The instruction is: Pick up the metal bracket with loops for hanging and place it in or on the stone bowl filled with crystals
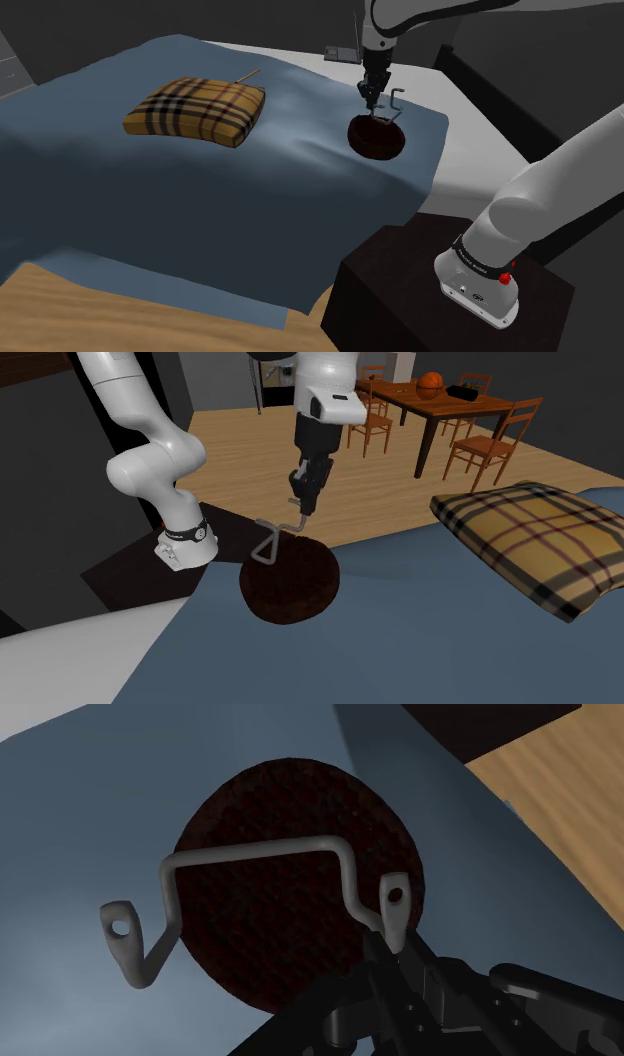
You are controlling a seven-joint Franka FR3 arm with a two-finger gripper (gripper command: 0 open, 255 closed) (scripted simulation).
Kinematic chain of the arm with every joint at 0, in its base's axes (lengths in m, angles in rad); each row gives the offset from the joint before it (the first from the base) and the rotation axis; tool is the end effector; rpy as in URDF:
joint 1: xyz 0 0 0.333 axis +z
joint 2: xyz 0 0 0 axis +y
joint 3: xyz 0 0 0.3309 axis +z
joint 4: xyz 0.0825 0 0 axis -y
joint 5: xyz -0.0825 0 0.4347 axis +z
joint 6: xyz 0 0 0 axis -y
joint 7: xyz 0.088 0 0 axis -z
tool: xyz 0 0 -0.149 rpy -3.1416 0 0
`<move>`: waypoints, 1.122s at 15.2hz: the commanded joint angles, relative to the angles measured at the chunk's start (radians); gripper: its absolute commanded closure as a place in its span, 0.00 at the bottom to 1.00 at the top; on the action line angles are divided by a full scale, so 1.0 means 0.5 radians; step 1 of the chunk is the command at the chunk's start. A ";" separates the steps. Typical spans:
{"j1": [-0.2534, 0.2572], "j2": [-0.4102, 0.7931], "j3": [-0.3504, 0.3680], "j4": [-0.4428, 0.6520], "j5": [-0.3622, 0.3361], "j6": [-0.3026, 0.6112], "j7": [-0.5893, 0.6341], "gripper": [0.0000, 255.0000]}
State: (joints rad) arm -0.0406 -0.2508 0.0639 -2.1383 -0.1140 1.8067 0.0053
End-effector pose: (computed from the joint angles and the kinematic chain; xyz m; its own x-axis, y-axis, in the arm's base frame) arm 0.5127 -0.0012 0.4621 0.9957 0.0412 -0.0824 0.0513 -0.9909 0.1243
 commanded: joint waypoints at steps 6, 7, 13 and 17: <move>-0.002 0.039 -0.001 -0.157 -0.010 0.195 0.022 1.00; -0.002 0.044 -0.001 -0.173 -0.011 0.216 0.025 1.00; -0.002 0.044 -0.001 -0.173 -0.011 0.216 0.025 1.00; -0.002 0.043 -0.001 -0.173 -0.011 0.215 0.025 0.00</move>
State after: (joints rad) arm -0.0417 -0.2293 0.0636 -2.2246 -0.1193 1.9144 0.0178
